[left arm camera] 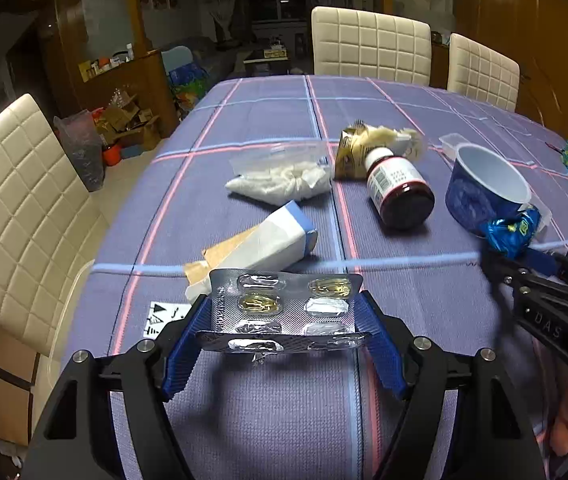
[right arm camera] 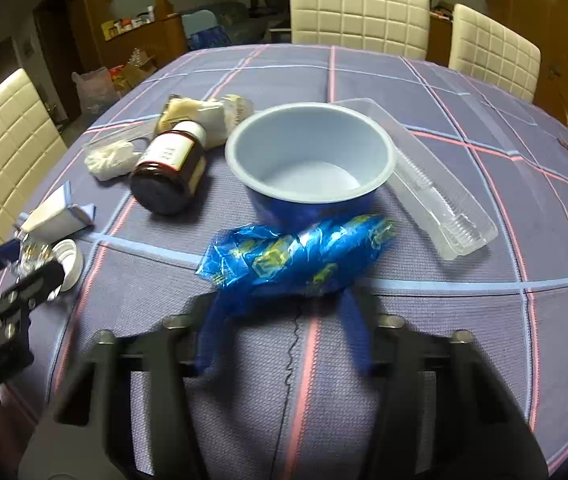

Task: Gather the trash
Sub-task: 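Grasp the blister pack with the left tool while the right tool grasps the blue wrapper, then carry the blister pack to the bin and open the left tool over it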

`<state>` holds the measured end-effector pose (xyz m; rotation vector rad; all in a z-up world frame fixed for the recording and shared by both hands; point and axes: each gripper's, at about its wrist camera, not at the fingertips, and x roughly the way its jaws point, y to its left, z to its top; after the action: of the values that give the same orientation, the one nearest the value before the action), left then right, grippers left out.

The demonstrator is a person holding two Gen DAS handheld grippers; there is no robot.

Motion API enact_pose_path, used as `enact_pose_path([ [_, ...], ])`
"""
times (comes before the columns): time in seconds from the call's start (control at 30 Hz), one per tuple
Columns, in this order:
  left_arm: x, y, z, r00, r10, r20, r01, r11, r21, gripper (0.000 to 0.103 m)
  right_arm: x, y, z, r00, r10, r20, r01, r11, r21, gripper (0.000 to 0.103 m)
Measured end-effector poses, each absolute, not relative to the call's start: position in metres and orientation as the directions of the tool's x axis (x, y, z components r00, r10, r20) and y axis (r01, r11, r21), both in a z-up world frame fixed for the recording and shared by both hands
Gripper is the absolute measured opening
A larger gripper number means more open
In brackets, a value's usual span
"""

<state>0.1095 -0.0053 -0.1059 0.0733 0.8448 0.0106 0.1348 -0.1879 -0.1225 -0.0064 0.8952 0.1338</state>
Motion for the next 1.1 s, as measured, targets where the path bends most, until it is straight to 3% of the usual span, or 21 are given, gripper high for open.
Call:
enact_pose_path([
  [0.23, 0.102, -0.009, -0.097, 0.692, 0.043, -0.72, 0.027, 0.996, 0.085, 0.071, 0.121, -0.18, -0.114, 0.639, 0.15, -0.754, -0.167, 0.984, 0.054, 0.018],
  [1.1, 0.068, 0.036, -0.06, 0.788, 0.063, -0.612, -0.042, 0.998, 0.048, 0.071, 0.087, -0.108, -0.072, 0.726, 0.221, -0.651, -0.341, 0.938, -0.062, 0.017],
])
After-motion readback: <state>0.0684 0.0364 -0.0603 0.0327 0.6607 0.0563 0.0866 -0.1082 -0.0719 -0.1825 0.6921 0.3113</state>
